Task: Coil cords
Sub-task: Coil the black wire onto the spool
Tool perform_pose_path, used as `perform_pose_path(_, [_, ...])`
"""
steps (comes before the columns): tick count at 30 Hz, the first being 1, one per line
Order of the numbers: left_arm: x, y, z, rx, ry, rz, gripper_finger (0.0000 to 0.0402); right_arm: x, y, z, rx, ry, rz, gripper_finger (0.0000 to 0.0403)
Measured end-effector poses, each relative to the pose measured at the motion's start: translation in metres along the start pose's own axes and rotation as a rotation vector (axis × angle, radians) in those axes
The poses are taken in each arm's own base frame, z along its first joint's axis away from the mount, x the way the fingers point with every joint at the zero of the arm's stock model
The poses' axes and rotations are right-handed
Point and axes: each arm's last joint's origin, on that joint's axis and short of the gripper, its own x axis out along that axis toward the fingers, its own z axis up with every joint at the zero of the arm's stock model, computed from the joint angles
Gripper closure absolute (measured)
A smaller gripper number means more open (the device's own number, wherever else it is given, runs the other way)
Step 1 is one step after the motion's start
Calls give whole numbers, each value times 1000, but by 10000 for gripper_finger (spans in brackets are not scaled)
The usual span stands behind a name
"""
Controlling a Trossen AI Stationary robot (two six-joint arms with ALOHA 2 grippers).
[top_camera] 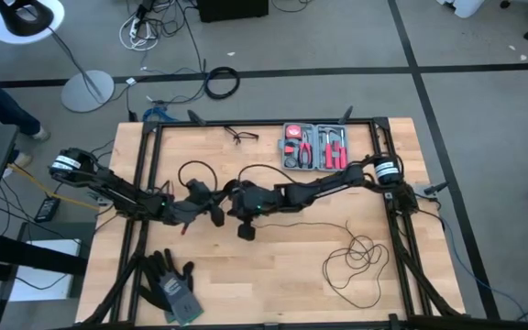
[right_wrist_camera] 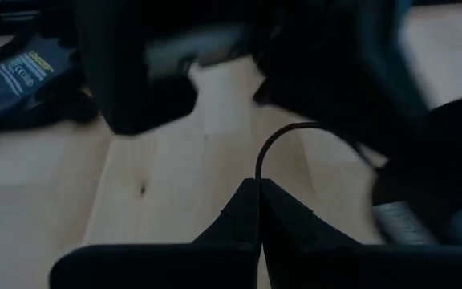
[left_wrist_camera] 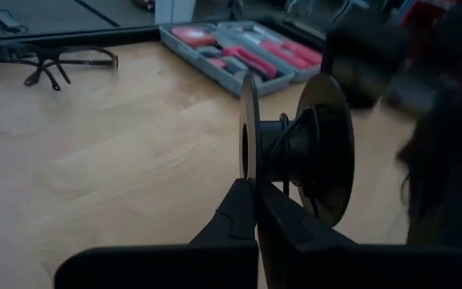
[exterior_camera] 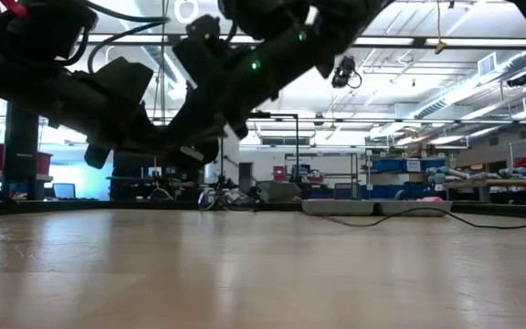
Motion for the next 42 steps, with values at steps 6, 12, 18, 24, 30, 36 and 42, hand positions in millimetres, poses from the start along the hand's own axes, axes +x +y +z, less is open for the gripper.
perform_pose_path(6, [1, 0, -2, 34, 42, 2, 401, -27, -13, 22, -36, 4, -123, 403])
perform_pose_path(12, [1, -2, -1, 21, 50, -27, 401, -55, -32, 32, -26, 74, -283, 403])
perform_pose_path(18, [-1, -9, 3, -26, 18, -88, 401, -56, -43, 15, 43, 179, -312, 398])
perform_pose_path(24, [-6, -11, 1, -17, -10, -65, 401, -47, -39, -20, 110, 185, -298, 401])
perform_pose_path(30, [-7, -11, 1, -20, -31, -47, 401, -42, -25, -55, 137, 33, -230, 382])
perform_pose_path(36, [-7, -12, 3, -22, -55, -44, 401, -45, -22, -89, 193, -43, -198, 351])
perform_pose_path(42, [-6, -12, 2, 16, -21, -80, 401, -52, -23, -98, 224, -47, -170, 313])
